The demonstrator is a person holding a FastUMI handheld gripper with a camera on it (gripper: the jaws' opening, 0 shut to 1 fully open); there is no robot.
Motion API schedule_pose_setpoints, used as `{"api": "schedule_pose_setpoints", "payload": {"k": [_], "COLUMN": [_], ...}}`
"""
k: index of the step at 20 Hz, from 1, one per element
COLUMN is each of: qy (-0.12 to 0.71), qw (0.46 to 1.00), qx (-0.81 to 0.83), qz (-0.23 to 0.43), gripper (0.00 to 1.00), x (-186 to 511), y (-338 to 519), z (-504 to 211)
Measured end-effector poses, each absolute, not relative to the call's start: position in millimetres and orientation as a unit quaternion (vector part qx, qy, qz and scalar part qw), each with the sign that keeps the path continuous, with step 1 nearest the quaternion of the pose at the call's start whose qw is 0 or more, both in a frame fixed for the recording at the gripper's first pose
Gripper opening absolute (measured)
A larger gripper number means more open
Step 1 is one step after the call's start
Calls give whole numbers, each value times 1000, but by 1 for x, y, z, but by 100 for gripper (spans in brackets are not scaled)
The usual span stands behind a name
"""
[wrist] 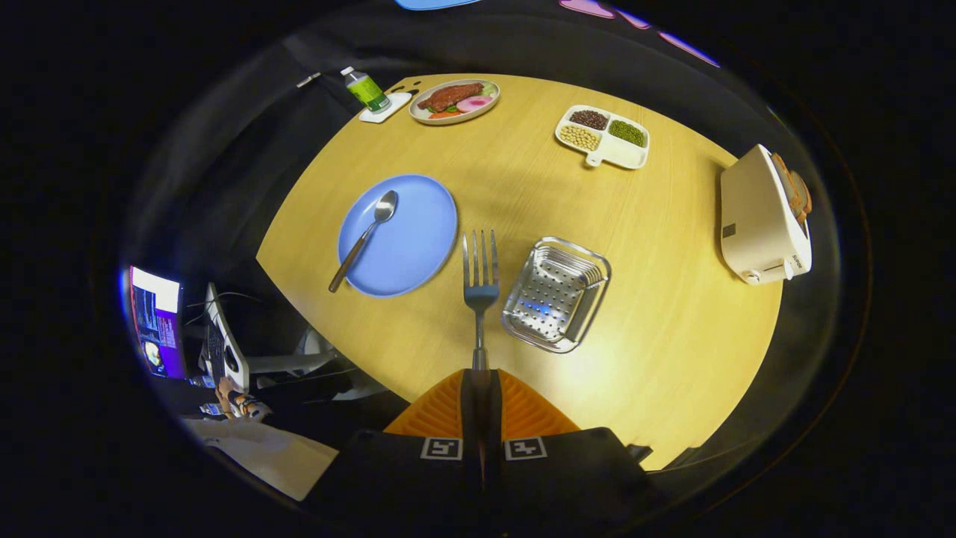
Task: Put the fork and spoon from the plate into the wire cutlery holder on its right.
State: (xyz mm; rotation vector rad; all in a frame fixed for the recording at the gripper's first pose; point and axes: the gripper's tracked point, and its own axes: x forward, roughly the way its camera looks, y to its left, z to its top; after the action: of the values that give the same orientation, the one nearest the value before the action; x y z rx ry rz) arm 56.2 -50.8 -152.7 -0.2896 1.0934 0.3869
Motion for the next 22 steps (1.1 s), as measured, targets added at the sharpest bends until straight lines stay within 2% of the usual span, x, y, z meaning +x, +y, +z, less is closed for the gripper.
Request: {"api": "schedule_pose_setpoints", "payload": {"k": [5,13,20,21,22], "qy": [547,620,634,625,614], "qw": [799,745,743,752,762], "qx": [-186,-185,-153,-144,-137], "qz": [165,163,149,152,156], "gripper": [6,8,12,15,34], "x": [80,91,108,112,115], "y": [-90,-90,-87,-83,-78], "z": [-149,-169,-174,-176,-170]}}
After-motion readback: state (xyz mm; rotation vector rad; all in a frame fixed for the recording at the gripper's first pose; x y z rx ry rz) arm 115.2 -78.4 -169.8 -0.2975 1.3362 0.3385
